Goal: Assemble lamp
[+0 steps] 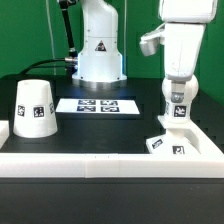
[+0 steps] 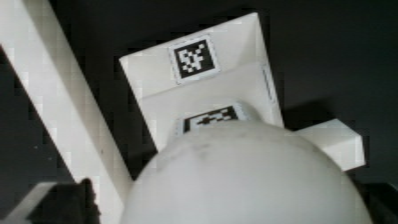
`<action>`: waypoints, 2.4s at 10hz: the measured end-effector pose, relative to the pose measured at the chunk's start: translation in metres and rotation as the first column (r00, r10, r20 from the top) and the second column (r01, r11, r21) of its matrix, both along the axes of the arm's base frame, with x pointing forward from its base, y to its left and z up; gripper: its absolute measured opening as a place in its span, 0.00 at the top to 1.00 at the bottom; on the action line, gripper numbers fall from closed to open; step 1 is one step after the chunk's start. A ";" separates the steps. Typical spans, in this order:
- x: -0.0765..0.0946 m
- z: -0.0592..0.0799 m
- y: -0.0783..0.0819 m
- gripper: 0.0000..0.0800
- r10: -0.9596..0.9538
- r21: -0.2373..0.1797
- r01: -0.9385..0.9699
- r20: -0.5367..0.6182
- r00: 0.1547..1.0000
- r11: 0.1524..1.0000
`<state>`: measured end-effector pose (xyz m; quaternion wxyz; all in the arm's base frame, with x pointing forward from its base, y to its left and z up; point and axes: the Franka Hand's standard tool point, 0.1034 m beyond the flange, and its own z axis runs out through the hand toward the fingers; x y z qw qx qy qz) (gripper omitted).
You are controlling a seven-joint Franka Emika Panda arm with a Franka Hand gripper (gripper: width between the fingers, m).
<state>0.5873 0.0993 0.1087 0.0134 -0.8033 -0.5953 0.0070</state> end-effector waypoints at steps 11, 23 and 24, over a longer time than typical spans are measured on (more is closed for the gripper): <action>0.006 -0.001 -0.003 0.28 -0.625 0.017 0.625 0.029 0.780 0.780; 0.007 0.000 0.002 0.28 -0.995 0.002 0.995 -0.016 -0.101 -0.101; 0.007 0.000 0.001 0.28 -0.986 -0.001 0.986 -0.017 -0.167 -0.167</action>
Offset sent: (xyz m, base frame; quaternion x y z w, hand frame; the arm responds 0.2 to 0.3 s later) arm 0.0000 0.0000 0.0000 0.0000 0.0000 0.0000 1.0000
